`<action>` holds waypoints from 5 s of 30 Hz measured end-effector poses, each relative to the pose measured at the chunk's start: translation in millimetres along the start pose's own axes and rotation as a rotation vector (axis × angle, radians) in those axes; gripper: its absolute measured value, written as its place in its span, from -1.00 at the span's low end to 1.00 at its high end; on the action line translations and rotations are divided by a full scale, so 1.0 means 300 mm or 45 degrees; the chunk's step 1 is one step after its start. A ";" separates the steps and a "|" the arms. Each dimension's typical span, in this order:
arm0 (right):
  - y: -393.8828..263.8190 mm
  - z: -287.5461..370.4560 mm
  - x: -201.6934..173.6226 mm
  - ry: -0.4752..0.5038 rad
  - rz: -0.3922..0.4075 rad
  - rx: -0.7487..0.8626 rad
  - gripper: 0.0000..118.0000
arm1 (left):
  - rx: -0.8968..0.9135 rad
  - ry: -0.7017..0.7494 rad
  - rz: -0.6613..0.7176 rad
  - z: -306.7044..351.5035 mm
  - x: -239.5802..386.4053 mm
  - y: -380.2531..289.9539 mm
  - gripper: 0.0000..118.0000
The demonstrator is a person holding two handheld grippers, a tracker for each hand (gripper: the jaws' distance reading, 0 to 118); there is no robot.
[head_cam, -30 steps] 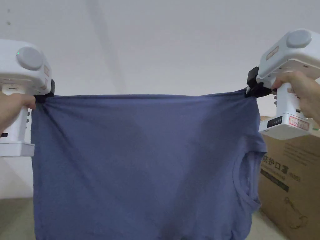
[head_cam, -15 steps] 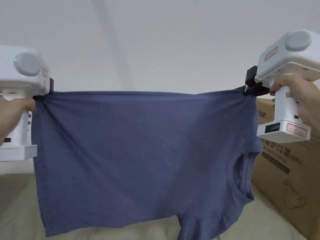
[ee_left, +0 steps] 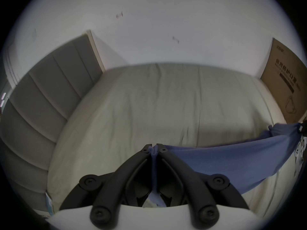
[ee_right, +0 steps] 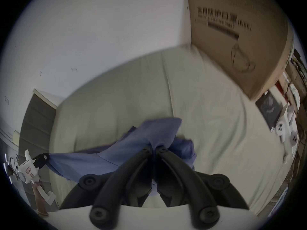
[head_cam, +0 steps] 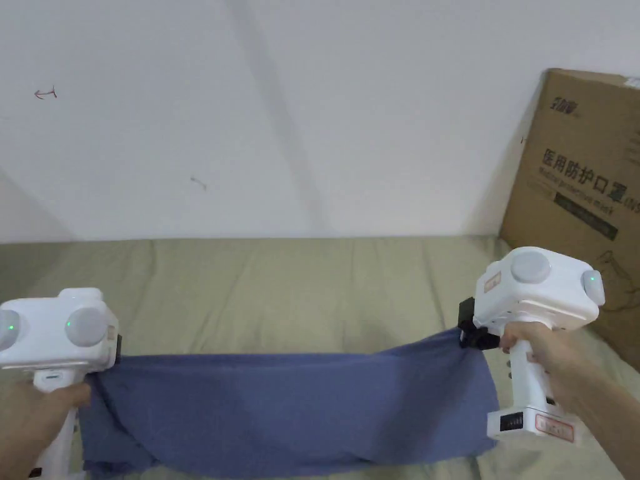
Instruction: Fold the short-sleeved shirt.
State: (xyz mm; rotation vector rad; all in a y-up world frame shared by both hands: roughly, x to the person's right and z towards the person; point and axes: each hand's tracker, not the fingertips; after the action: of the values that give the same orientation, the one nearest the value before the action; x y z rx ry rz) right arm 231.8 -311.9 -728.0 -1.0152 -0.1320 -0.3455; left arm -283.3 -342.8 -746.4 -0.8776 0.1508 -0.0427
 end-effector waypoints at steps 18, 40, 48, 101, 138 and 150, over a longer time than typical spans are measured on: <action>-1.115 0.448 0.359 0.080 0.030 -0.014 -0.95 | -0.032 -0.066 -0.053 0.593 -0.249 -0.956 -0.96; -1.573 0.759 0.416 -0.035 0.220 0.125 0.24 | -0.011 -0.209 0.091 1.064 -0.334 -1.450 0.72; -1.694 0.798 0.302 0.117 0.220 0.078 -1.00 | 0.000 -0.248 0.142 1.132 -0.336 -1.600 -0.88; -1.062 0.566 0.404 -0.014 0.124 0.037 -0.96 | -0.123 -0.249 0.019 0.795 -0.290 -1.030 -0.96; -1.334 0.531 0.430 -0.065 0.152 -0.013 -0.53 | -0.276 -0.154 0.029 0.630 -0.261 -1.223 -0.64; -1.207 0.341 0.442 -0.138 0.150 -0.086 -0.85 | -0.271 -0.187 0.049 0.656 -0.259 -1.161 -0.85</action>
State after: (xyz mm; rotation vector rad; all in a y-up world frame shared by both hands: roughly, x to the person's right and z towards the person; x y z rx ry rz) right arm 237.1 -427.9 -346.3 -1.1041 -0.1582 -0.1887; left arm -322.2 -407.4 -345.9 -1.0866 0.0349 0.0749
